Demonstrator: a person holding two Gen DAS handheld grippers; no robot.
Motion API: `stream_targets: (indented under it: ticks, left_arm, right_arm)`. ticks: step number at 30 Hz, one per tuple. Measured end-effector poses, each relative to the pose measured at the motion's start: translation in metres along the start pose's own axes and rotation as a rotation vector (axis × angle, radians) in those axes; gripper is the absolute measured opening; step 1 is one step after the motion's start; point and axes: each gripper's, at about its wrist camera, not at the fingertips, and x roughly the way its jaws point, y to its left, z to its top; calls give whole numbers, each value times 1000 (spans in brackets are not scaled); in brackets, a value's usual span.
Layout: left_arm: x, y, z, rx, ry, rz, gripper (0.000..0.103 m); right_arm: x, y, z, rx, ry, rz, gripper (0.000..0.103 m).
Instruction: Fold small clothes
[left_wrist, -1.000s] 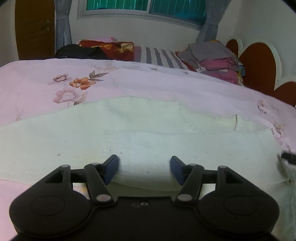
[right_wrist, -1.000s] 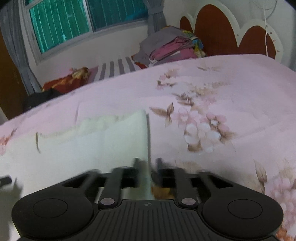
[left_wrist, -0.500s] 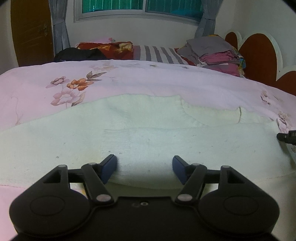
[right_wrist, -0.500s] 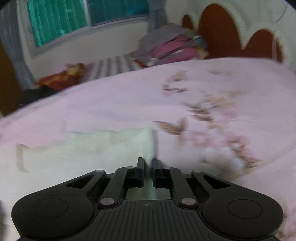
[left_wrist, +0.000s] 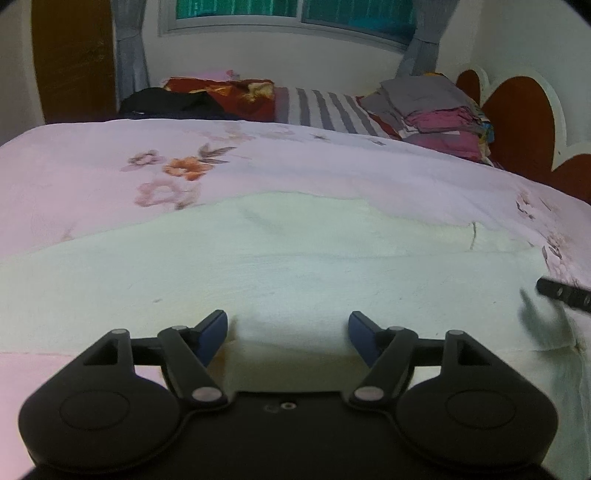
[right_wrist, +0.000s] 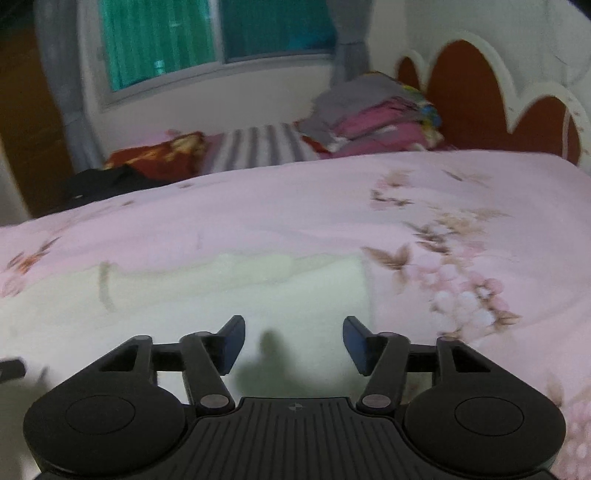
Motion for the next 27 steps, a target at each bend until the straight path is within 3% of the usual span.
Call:
stream_targets:
  ticks: [6,18,27]
  left_arm:
    - [-26,48,-8,-82,7,40,71]
    - [-72,186,-42,-363,-4,167,71]
    - [-76,284,-60,-601,-24,224,64]
  right_arm:
    - [-2,43,-11,-19,63,98,58]
    - [-7,166,-23,-176,78,276,57]
    - [2,235,-27,-209,88,317,57]
